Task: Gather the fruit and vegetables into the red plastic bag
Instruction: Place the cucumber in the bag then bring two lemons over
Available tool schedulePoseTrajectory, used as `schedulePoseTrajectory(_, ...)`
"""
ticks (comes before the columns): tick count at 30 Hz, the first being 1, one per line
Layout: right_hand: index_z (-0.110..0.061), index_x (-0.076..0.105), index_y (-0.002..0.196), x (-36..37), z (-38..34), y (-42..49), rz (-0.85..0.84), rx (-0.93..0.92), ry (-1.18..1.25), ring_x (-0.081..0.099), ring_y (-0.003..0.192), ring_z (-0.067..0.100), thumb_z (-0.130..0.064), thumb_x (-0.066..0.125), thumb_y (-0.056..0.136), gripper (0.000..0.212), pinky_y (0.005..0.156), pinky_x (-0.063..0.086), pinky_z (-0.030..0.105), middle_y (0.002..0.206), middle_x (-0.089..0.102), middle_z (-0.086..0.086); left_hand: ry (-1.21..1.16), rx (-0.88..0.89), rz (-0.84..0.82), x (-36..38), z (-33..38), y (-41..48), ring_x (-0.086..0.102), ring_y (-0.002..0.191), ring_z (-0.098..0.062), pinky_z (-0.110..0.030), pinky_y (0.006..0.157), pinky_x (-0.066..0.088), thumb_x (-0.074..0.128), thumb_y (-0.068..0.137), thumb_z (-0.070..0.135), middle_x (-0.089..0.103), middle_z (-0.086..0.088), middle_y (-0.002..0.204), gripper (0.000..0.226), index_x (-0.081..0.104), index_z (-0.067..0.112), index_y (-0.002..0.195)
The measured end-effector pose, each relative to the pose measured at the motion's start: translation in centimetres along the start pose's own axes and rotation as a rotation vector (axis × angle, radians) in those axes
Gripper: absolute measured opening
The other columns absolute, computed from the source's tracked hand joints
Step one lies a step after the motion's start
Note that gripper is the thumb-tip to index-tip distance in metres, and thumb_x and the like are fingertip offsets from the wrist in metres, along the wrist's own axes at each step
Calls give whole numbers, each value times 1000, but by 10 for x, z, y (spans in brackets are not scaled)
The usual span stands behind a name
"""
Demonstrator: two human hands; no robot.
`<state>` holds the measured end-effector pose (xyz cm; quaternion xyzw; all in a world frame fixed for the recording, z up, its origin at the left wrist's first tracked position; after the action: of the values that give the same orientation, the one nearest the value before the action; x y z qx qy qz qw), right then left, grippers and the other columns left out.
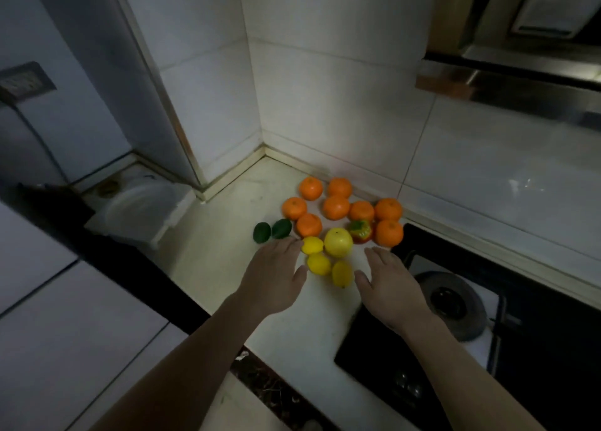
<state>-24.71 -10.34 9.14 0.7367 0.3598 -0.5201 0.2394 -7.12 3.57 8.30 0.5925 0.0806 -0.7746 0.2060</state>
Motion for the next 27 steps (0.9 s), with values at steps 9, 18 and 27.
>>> schedulePoseTrajectory(9, -16, 33, 144, 65, 27, 62, -155, 82, 83, 35, 130, 27, -41, 56, 88, 66, 105, 33, 35, 141, 42, 7, -51, 63, -192, 83, -26, 63, 52, 116, -28, -41, 91, 48, 56, 87, 41, 51, -6, 135, 59, 46, 15, 139)
schedulePoseTrajectory(18, -18, 37, 142, 121, 42, 90, -239, 90, 108, 44, 121, 26, -44, 63, 81, 71, 92, 44, 34, 139, 44, 4, -27, 102, -272, 133, -35, 90, 49, 113, -25, -37, 80, 47, 67, 81, 35, 49, -2, 128, 49, 53, 22, 126)
schedulePoseTrajectory(27, -18, 44, 130, 141, 46, 95, -235, 146, 155, 55, 101, 26, -36, 63, 82, 55, 74, 48, 33, 123, 51, 5, -41, 71, -197, 151, -43, 97, 52, 102, -23, -32, 74, 44, 71, 74, 21, 53, 0, 115, 33, 60, 23, 105)
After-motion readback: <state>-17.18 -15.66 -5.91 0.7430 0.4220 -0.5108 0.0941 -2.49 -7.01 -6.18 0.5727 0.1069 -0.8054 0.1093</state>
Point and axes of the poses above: each hand's wrist, its own y-axis towards the middle knuckle, its own x-axis out of the palm, z = x × y, the point moved 2 cm from there along y, towards the middle knuckle
